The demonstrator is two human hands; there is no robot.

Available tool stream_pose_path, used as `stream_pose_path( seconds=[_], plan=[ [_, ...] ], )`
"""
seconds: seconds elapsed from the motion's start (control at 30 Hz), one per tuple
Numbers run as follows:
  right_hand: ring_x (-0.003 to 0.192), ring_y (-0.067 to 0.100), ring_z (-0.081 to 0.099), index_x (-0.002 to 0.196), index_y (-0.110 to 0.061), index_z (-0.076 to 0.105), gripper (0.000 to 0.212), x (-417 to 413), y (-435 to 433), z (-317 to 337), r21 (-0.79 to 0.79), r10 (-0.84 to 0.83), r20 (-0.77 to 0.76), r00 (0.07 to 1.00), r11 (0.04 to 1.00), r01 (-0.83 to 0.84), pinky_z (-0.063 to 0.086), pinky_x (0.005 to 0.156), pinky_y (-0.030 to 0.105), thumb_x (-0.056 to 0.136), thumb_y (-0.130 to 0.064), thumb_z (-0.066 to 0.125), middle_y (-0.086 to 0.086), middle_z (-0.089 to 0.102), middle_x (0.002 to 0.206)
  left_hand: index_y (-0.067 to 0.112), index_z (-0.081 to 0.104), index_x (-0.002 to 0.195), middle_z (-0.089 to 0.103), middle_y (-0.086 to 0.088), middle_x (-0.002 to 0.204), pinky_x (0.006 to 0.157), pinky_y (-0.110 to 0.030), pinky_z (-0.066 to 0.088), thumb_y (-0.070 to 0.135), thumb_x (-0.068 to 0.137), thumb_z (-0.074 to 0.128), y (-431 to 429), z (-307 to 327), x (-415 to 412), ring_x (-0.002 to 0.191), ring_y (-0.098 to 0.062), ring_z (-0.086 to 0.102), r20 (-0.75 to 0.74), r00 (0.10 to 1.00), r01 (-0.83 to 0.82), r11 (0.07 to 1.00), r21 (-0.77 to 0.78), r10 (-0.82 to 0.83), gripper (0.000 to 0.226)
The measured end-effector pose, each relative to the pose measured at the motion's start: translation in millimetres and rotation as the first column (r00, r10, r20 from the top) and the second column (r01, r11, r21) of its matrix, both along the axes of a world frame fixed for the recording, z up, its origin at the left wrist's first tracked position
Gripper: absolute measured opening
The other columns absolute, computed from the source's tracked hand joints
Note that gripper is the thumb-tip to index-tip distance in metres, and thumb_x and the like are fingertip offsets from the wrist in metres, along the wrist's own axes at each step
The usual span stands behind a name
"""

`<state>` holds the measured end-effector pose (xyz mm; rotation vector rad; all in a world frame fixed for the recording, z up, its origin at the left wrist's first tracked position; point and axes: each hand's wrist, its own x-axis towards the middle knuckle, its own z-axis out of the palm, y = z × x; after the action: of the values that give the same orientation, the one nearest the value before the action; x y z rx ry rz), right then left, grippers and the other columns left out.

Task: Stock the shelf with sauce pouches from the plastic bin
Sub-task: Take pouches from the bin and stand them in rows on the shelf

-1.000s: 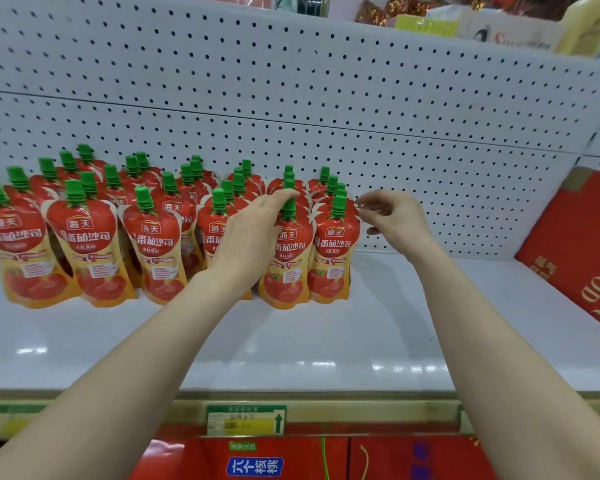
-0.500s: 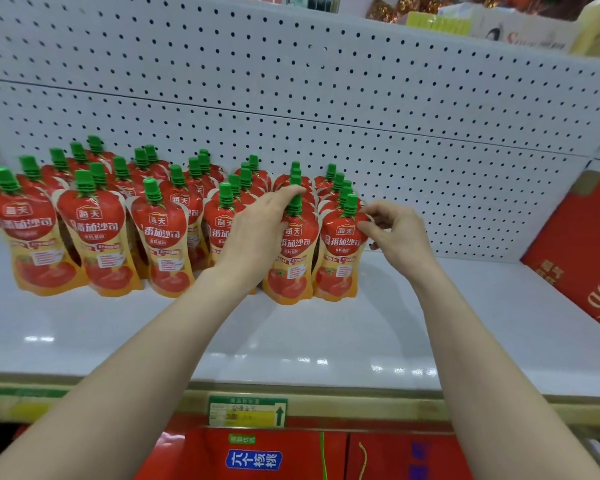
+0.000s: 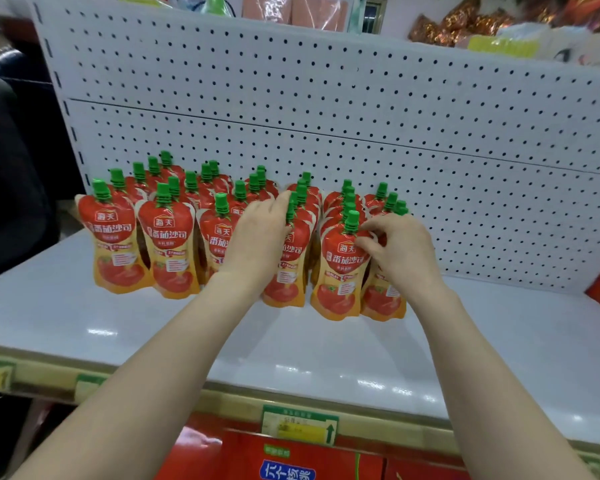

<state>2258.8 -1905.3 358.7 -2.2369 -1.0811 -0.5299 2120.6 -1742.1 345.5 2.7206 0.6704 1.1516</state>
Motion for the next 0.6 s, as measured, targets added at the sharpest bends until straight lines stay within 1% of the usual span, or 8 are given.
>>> stream_pose_path(
  seconds=[0.07,0.13,0.23,0.33,0.4,0.5,0.57,0.6],
  plan=[
    [0.105,0.017,0.058,0.109,-0.024,0.074,0.022,-3.1,3.4,1.2,0.01,0.0,-0.015,1.0,1.0,0.0,0.039,0.086,0.028,0.088,-0.032,0.07,-0.006,0.072,0.108,0.009,0.033,0.146,0.061,-0.009,0.122,0.098,-0.033,0.042,0.022,0.094,0.059,1.5,3.2,-0.1,0.114,-0.025,0.052,-0.022,1.0,-0.007,0.999,0.041,0.008,0.06],
    [0.104,0.017,0.058,0.107,-0.024,0.075,0.021,-6.9,5.8,2.5,0.019,-0.006,-0.031,1.0,1.0,0.007,0.04,0.085,0.029,0.088,-0.031,0.07,-0.007,0.072,0.105,0.009,0.037,0.144,0.062,-0.008,0.119,0.096,-0.033,0.043,0.024,0.093,0.06,1.9,5.4,0.3,0.11,-0.025,0.054,-0.025,1.0,-0.017,0.999,0.048,0.018,0.059],
    [0.099,0.016,0.06,0.105,-0.026,0.074,0.019,-7.8,7.3,1.8,0.019,-0.011,-0.071,0.997,1.0,0.012,0.046,0.086,0.033,0.087,-0.031,0.072,-0.008,0.071,0.099,0.01,0.04,0.142,0.062,-0.007,0.117,0.093,-0.032,0.043,0.026,0.092,0.062,0.8,6.5,2.1,0.108,-0.024,0.054,-0.025,0.999,-0.019,0.999,0.046,0.02,0.057],
    [0.087,0.01,0.058,0.105,-0.025,0.073,0.018,-8.3,4.5,1.6,0.036,0.007,-0.115,0.993,0.999,-0.003,0.044,0.08,0.029,0.086,-0.026,0.073,-0.013,0.066,0.09,0.01,0.041,0.142,0.062,-0.007,0.119,0.092,-0.031,0.044,0.024,0.092,0.063,1.7,4.7,1.4,0.108,-0.023,0.054,-0.004,1.0,-0.001,0.999,0.036,0.001,0.056],
    [0.083,0.008,0.056,0.103,-0.023,0.074,0.017,-10.1,2.9,2.8,0.054,0.023,-0.137,0.99,0.998,-0.016,0.044,0.08,0.028,0.086,-0.021,0.074,-0.013,0.065,0.088,0.011,0.04,0.143,0.062,-0.006,0.121,0.094,-0.031,0.044,0.022,0.092,0.062,3.7,3.1,-0.2,0.109,-0.023,0.054,-0.001,1.0,0.023,0.999,0.033,-0.023,0.056],
    [0.083,0.009,0.058,0.103,-0.022,0.074,0.019,-13.0,3.4,3.6,0.067,0.022,-0.143,0.989,0.998,-0.012,0.05,0.085,0.033,0.085,-0.02,0.075,-0.011,0.067,0.09,0.011,0.039,0.144,0.059,-0.007,0.129,0.1,-0.03,0.042,0.017,0.091,0.064,6.0,1.1,-4.3,0.117,-0.023,0.052,0.007,0.998,0.065,0.997,0.044,-0.065,0.059],
    [0.08,0.007,0.057,0.107,-0.024,0.073,0.025,-15.2,2.9,3.4,0.075,0.012,-0.14,0.99,0.997,-0.002,0.05,0.085,0.031,0.082,-0.02,0.077,-0.012,0.067,0.092,0.011,0.043,0.142,0.057,-0.007,0.132,0.105,-0.031,0.04,0.014,0.089,0.066,8.4,1.3,-11.1,0.123,-0.024,0.05,0.056,0.995,0.082,0.994,0.069,-0.086,0.058],
    [0.076,0.006,0.057,0.109,-0.026,0.072,0.029,-16.9,1.7,4.1,0.109,0.01,-0.137,0.991,0.994,0.005,0.049,0.082,0.028,0.081,-0.02,0.078,-0.014,0.067,0.091,0.012,0.046,0.141,0.057,-0.007,0.132,0.106,-0.032,0.039,0.012,0.089,0.066,10.7,1.3,-16.8,0.124,-0.024,0.049,0.106,0.99,0.082,0.993,0.08,-0.09,0.055]
  ],
)
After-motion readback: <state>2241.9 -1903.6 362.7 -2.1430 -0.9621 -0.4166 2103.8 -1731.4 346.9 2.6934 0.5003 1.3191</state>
